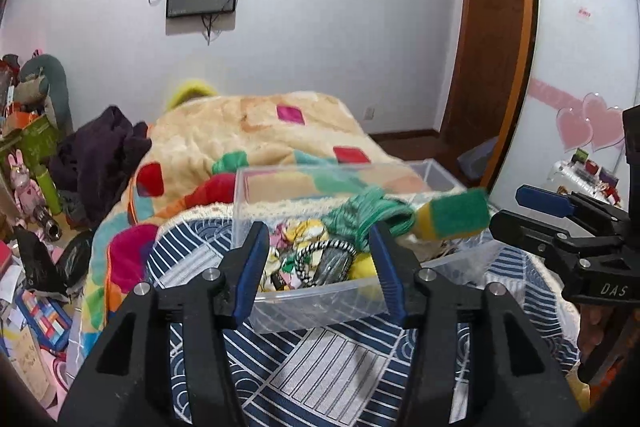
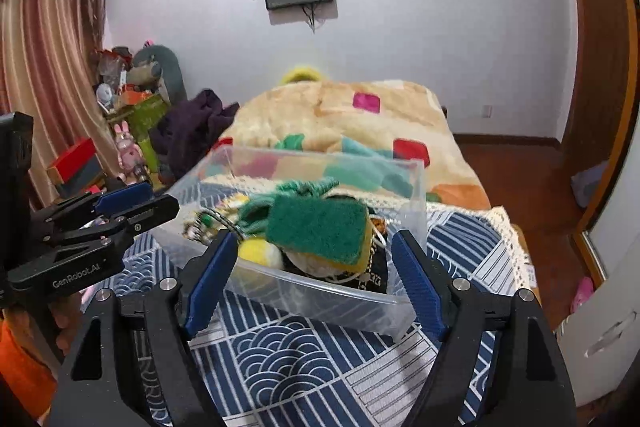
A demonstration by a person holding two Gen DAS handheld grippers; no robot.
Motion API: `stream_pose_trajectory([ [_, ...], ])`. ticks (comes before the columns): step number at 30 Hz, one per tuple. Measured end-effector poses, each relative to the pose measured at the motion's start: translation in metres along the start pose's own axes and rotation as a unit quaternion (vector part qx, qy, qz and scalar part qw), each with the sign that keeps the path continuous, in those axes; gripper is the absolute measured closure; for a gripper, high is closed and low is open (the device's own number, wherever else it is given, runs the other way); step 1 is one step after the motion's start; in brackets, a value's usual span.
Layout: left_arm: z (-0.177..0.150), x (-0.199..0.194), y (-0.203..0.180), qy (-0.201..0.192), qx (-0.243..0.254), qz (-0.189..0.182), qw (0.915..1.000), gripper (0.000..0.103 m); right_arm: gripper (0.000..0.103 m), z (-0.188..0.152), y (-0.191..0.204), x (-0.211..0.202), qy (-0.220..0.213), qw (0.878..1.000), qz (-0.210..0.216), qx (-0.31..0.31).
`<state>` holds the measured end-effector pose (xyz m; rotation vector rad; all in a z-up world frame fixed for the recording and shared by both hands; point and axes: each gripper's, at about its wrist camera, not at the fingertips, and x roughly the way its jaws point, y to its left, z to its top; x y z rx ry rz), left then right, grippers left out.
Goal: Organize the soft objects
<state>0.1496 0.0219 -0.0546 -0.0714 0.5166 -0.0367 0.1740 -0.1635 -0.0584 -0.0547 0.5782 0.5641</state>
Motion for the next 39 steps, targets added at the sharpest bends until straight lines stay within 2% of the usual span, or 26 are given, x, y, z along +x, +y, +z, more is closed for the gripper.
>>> stream_pose_trajectory([
  [9,0.018,-0.056,-0.008,-0.068,0.007,-0.014,0.9976,0.044,0.025,0.015,0.013,-0.044,-0.077,0.997,-0.005,-0.01],
  [11,0.019,-0.064,-0.008,-0.077,0.008,-0.015,0.9969,0.042,0.024,0.016,0.015,-0.048,-0.082,0.996,-0.009,-0.015],
  [15,0.02,-0.081,-0.009,-0.099,0.002,-0.01,0.9951,0.032,0.024,0.015,0.017,-0.059,-0.105,0.994,-0.014,-0.011],
  [17,0.02,-0.088,-0.009,-0.108,0.003,-0.013,0.9941,0.028,0.014,0.013,0.018,-0.067,-0.122,0.992,-0.016,-0.005],
  [20,0.019,-0.102,-0.013,-0.125,0.006,-0.008,0.9921,0.012,0.002,0.01,0.019,-0.079,-0.147,0.989,-0.016,-0.001],
  [21,0.019,-0.104,-0.014,-0.13,0.006,-0.008,0.9915,0.007,0.0,0.01,0.02,-0.082,-0.155,0.988,-0.018,-0.002],
  [24,0.019,-0.114,-0.015,-0.141,0.004,-0.013,0.9899,0.002,0.0,0.009,0.026,-0.089,-0.173,0.984,-0.028,-0.009],
  [30,0.018,-0.13,-0.022,-0.162,0.017,-0.005,0.9866,0.001,0.0,0.008,0.031,-0.095,-0.188,0.981,-0.035,-0.012],
  [39,0.019,-0.139,-0.023,-0.17,0.019,-0.009,0.9851,0.0,0.0,0.008,0.034,-0.1,-0.201,0.979,-0.032,-0.016],
])
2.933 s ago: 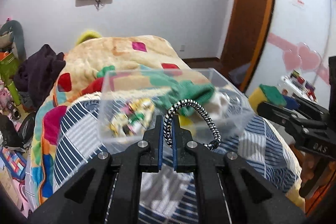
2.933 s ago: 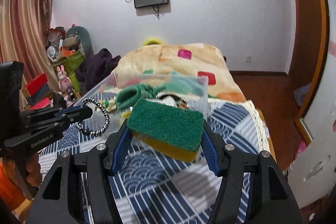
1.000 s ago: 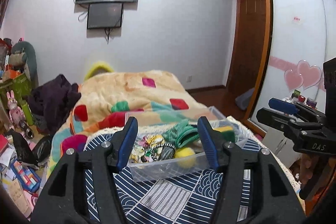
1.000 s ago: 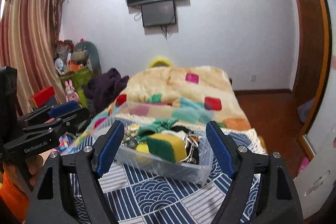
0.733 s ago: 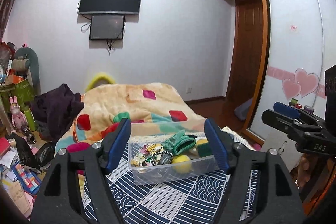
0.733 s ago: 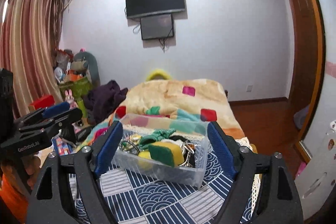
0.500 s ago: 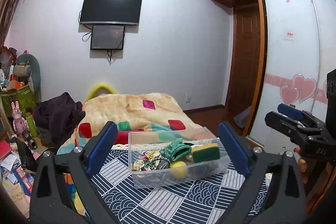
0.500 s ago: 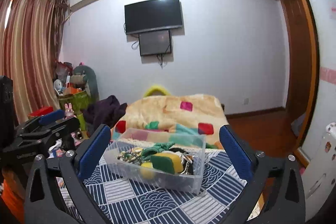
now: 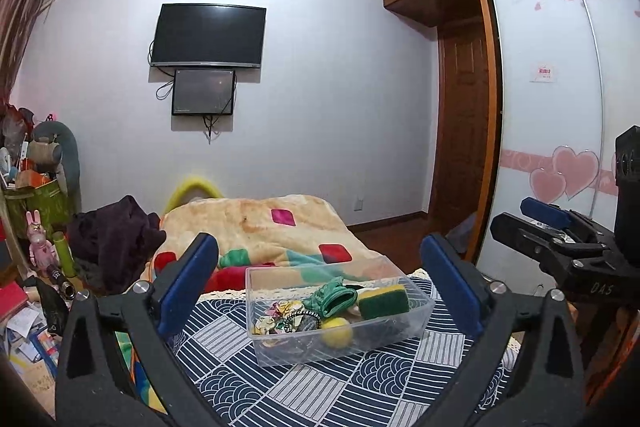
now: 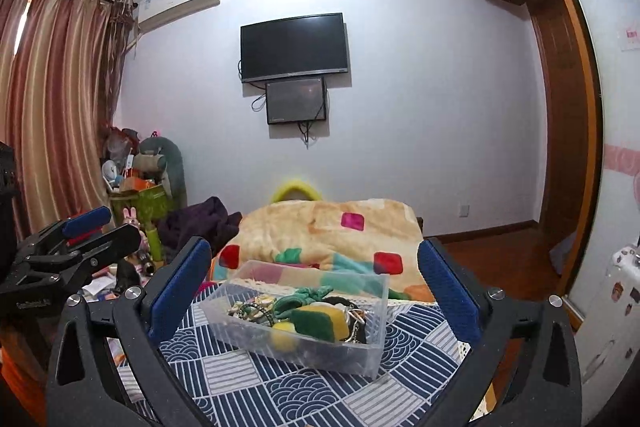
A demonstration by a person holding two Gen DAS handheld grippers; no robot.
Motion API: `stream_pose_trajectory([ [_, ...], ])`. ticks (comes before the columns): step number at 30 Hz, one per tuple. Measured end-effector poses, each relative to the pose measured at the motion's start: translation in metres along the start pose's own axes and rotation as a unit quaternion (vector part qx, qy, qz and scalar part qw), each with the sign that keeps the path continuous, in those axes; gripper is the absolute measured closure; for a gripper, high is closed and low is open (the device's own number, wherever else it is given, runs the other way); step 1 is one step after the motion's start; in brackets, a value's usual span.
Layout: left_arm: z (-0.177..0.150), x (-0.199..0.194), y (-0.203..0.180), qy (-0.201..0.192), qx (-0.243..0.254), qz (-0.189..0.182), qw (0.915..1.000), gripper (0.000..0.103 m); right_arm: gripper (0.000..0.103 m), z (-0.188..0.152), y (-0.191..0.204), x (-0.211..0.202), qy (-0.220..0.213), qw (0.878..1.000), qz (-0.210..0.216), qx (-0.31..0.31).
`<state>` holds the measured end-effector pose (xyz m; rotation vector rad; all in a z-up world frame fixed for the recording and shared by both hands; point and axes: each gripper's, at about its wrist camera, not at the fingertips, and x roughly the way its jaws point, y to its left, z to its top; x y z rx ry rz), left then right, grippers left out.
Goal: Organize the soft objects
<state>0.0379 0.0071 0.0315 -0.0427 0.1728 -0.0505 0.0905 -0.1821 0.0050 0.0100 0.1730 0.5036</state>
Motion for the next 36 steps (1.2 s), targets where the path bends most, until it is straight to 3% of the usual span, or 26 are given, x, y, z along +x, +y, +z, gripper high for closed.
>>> stream_pose_trajectory([
  [36,-0.0012,0.0019,0.0003,0.007,-0.007,0.001,1.0,0.0,0.0,-0.0005,0.0045,-0.0073,-0.013,1.0,-0.007,-0.007],
])
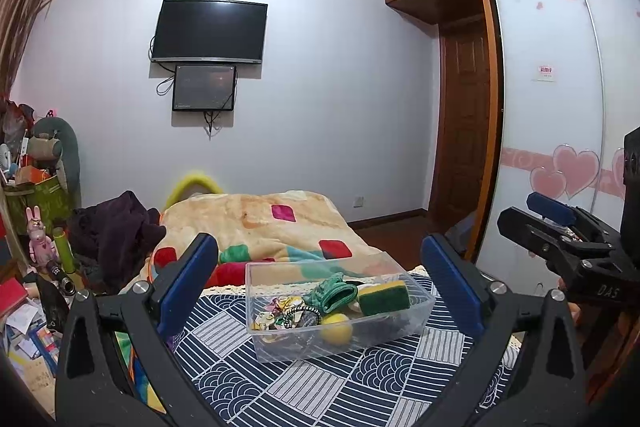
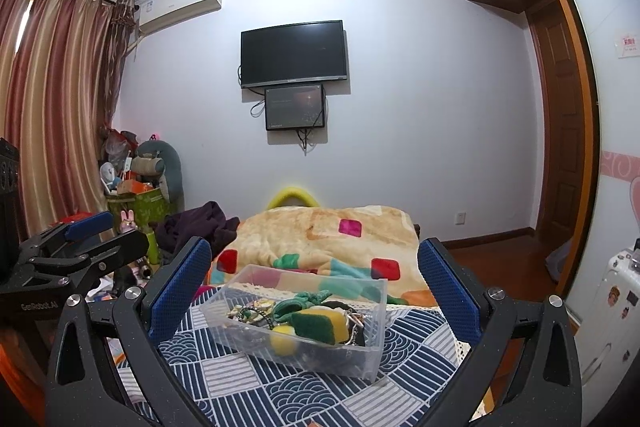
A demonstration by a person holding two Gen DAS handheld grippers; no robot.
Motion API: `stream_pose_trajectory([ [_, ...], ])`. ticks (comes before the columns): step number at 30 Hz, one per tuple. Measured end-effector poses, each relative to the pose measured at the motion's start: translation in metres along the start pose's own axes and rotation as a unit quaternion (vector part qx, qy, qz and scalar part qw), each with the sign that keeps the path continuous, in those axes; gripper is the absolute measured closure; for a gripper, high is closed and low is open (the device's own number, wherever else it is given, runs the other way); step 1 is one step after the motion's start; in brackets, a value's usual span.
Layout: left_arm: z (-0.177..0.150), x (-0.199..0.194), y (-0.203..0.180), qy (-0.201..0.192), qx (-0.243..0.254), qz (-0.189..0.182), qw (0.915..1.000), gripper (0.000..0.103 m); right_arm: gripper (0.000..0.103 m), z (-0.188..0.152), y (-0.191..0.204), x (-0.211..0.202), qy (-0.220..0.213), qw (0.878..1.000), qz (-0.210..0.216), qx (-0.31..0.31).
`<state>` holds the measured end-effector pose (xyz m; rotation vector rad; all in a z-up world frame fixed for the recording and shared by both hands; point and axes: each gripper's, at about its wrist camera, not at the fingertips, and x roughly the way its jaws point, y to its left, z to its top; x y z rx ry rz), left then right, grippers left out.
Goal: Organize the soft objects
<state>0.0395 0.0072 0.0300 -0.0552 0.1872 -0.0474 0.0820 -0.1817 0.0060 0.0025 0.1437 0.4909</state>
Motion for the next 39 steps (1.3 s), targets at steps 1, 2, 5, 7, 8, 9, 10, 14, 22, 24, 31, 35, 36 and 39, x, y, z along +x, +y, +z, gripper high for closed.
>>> stream_pose_trajectory([
  [1,-0.0001,0.0,0.0001,0.0,0.0,0.0,1.0,0.0,0.0,0.0,0.0003,-0.0002,-0.001,1.0,0.0,0.0],
  [2,-0.0001,-0.0001,0.0001,0.0,0.0,0.0,1.0,0.0,0.0,0.0002,0.0006,-0.0005,-0.001,1.0,0.0,-0.001],
  [5,-0.0008,0.0003,0.0004,0.0,-0.002,0.0,1.0,0.0,0.0,0.0003,0.0013,-0.001,-0.002,1.0,0.0,-0.001],
  [7,-0.0011,0.0005,0.0005,0.0,-0.001,0.0,1.0,0.0,0.0,0.0007,0.001,-0.0009,-0.001,1.0,0.0,-0.001],
  [8,-0.0009,0.0005,0.0004,0.0,-0.001,0.0,1.0,0.0,0.0,0.0009,0.001,-0.001,-0.002,1.0,0.0,0.0],
  [9,-0.0009,0.0006,0.0005,0.0,-0.001,0.0,1.0,0.0,0.0,0.0011,0.0011,-0.0012,-0.002,1.0,0.001,0.0],
  [10,-0.0007,0.0003,0.0003,0.0,-0.001,0.0,1.0,0.0,0.0,0.0012,0.0012,-0.0012,-0.002,1.0,0.001,0.0],
  [14,-0.0019,0.0011,0.0011,0.001,-0.002,-0.002,1.0,0.0,0.0,0.0019,0.0008,-0.0012,-0.002,1.0,0.0,0.001],
  [22,-0.0063,0.0015,-0.0013,0.001,0.003,-0.004,1.0,0.0,0.0,0.0027,-0.0002,-0.0006,-0.002,1.0,0.0,0.002],
  [24,-0.0063,0.0013,-0.001,0.001,0.002,-0.005,1.0,0.0,0.0,0.0032,-0.0001,-0.0006,-0.002,1.0,0.001,0.002],
  [31,-0.0064,0.0002,-0.0005,0.008,0.004,-0.012,0.9999,0.0,0.0,0.0039,0.0003,-0.0015,-0.001,1.0,0.001,0.007],
  [35,-0.0057,0.0015,0.0003,0.01,-0.001,-0.012,0.9999,0.0,0.0,0.0038,0.0009,-0.0014,0.002,1.0,0.002,0.011],
  [36,-0.0055,0.0012,0.0004,0.01,-0.002,-0.013,0.9999,0.0,0.0,0.0038,0.0012,-0.0015,0.002,1.0,0.001,0.011],
  [39,-0.0051,0.0009,0.0002,0.009,-0.002,-0.012,0.9999,0.0,0.0,0.0041,0.0012,-0.0015,0.003,1.0,0.001,0.012],
])
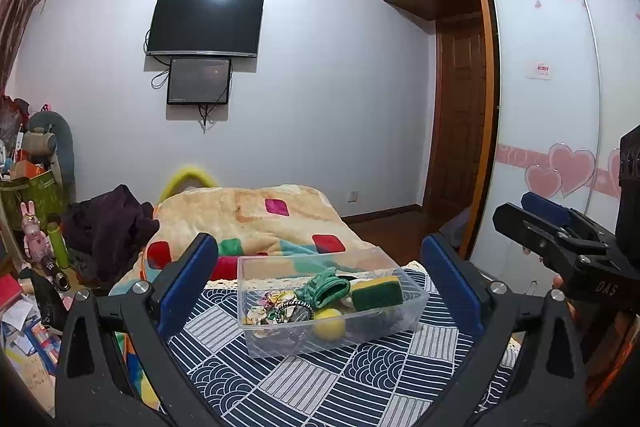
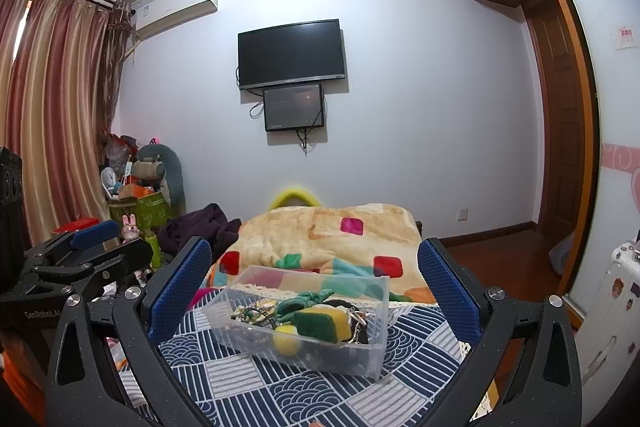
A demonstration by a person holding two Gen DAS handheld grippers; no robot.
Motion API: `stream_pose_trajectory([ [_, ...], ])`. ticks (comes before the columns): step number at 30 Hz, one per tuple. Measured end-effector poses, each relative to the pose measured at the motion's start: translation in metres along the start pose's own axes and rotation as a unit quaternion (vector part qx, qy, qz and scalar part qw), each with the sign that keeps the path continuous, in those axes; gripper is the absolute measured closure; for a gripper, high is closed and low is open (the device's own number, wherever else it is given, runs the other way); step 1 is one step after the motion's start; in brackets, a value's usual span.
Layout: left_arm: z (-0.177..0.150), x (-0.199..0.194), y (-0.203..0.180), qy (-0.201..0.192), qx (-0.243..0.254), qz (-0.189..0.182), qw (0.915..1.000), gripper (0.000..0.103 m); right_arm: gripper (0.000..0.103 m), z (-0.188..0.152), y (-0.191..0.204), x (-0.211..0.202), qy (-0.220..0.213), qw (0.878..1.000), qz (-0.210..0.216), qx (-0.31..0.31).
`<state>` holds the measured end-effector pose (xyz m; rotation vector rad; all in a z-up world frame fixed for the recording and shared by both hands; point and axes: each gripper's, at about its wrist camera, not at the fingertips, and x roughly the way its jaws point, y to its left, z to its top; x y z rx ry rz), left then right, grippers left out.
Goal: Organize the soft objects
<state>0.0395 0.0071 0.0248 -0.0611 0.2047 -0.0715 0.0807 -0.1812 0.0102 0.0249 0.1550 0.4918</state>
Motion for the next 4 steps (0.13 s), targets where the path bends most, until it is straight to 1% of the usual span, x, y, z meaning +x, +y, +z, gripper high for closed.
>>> stream_pose_trajectory([
  [4,-0.0003,0.0019,-0.0007,0.004,0.004,-0.003,1.0,0.0,0.0,-0.0007,0.0005,-0.0001,0.0,1.0,0.002,0.003],
])
